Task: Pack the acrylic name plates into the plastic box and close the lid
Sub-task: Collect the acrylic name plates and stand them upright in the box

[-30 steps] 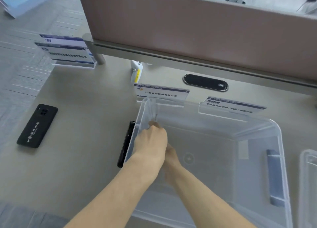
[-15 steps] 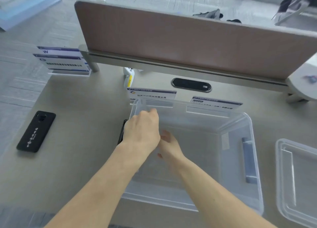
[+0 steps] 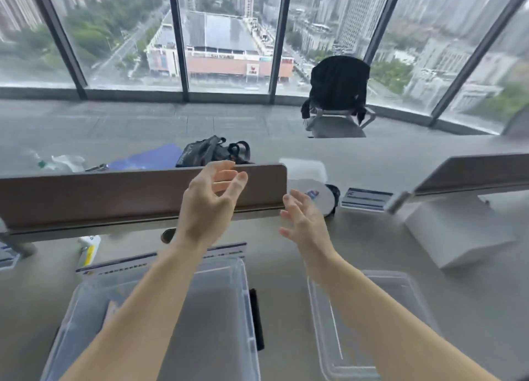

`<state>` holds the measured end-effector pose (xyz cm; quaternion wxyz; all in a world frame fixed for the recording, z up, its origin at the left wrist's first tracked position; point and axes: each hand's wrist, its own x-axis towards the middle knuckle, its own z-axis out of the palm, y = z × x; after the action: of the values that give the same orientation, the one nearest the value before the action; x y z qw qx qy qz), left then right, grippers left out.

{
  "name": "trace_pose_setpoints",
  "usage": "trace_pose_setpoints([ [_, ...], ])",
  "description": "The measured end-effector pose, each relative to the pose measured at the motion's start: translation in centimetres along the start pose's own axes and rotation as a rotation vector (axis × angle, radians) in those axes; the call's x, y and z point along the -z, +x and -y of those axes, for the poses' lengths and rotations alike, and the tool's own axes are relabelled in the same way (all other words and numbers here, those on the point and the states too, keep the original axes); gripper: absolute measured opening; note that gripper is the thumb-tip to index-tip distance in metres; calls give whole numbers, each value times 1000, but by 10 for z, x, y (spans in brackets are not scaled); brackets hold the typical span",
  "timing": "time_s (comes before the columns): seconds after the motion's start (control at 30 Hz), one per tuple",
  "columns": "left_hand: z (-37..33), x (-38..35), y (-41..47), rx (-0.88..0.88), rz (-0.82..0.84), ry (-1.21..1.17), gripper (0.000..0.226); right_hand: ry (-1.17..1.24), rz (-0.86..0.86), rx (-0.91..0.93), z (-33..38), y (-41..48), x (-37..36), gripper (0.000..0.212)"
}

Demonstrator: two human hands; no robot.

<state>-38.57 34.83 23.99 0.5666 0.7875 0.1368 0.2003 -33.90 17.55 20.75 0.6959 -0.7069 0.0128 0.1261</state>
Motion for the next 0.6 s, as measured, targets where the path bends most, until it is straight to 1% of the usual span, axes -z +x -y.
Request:
trace_pose_setpoints([
  [0.13, -48, -90, -3, -14, 105, -12, 38, 15, -108, 17, 25, 9, 119, 37],
  [0.3, -75, -208, -5, 36, 204, -51, 38, -12, -218, 34, 26, 26, 239, 44],
  [0.4, -71, -269, 2, 97, 250, -76, 40, -1, -279, -11, 18, 49, 289, 38],
  [0.47, -60, -303, 13, 180, 275, -103, 39, 6, -320, -46, 11, 68, 314, 32],
  [0.53, -42, -336, 29, 273, 289, -122, 35, 10, -376, -83, 0, 88, 336, 32],
  [0.6, -24, -367, 46, 337, 302, -141, 36, -14, -411, -104, -11, 109, 353, 32],
])
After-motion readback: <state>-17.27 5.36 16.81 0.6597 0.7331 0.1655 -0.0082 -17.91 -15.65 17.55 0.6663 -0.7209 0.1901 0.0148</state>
